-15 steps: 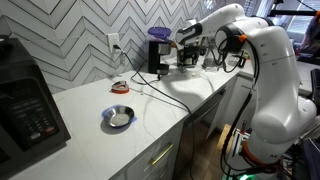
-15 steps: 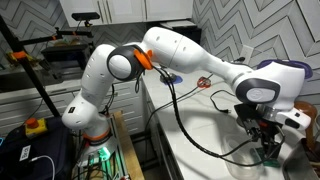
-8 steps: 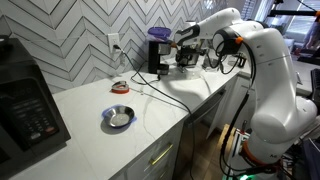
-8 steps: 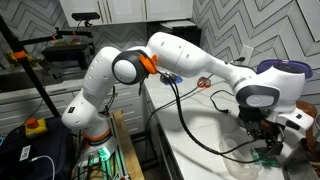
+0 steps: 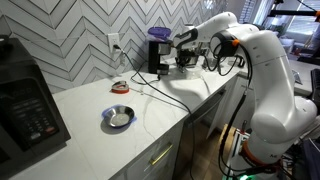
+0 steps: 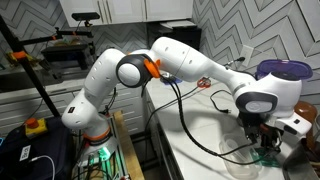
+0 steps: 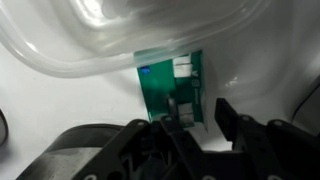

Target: Put the green pack in the lunch box

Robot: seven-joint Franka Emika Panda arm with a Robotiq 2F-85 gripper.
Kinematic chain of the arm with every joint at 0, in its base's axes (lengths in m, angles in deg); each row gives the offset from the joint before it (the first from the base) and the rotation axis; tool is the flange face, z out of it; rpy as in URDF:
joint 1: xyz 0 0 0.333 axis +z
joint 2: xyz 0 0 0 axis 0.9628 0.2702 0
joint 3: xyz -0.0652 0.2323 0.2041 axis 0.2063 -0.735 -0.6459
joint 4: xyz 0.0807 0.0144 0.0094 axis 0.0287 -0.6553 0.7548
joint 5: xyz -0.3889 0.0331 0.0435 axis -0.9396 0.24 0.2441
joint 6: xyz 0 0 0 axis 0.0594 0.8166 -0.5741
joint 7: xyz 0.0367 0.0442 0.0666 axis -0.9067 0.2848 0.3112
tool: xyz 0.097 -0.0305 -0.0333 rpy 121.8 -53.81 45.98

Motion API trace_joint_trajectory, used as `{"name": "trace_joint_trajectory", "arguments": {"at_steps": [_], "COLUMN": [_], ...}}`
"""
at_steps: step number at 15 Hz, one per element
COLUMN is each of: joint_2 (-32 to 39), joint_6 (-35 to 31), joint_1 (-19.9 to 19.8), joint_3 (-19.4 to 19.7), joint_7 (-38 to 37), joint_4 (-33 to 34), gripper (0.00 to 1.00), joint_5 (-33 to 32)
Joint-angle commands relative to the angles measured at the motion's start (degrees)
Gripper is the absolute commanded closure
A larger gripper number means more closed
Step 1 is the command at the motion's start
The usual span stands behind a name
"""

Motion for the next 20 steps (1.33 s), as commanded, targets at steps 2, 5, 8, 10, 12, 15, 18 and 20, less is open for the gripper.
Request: {"name": "trace_joint_trajectory", "arguments": {"at_steps": [2,5,8,10,12,15,18,20], "joint_2": [-0.27,-0.49,-2.09,-4.76,-9.04,-16.30,-23.87,-28.60], "joint_6": [0.21,0.79,2.58,4.03,5.58,5.45,4.74,4.69], "joint_1": [-0.93,-1.17,-2.01,-3.21,-4.31,-5.38,-6.21,-5.54], "joint_3": [-0.32,-0.21,-0.38,-0.79,-0.72,0.56,2.61,4.69], "joint_7": [-0.17,-0.40,-1.52,-3.02,-3.84,-5.30,-8.48,-12.01], "joint_4": [0.43,0.70,0.24,-0.83,-3.55,-8.90,-15.08,-19.09], "gripper": [0.94,1.00,1.00,1.00,1.00,1.00,1.00,1.00], "joint_5": [1.35,1.45,2.73,5.88,9.41,13.17,15.53,13.06]}}
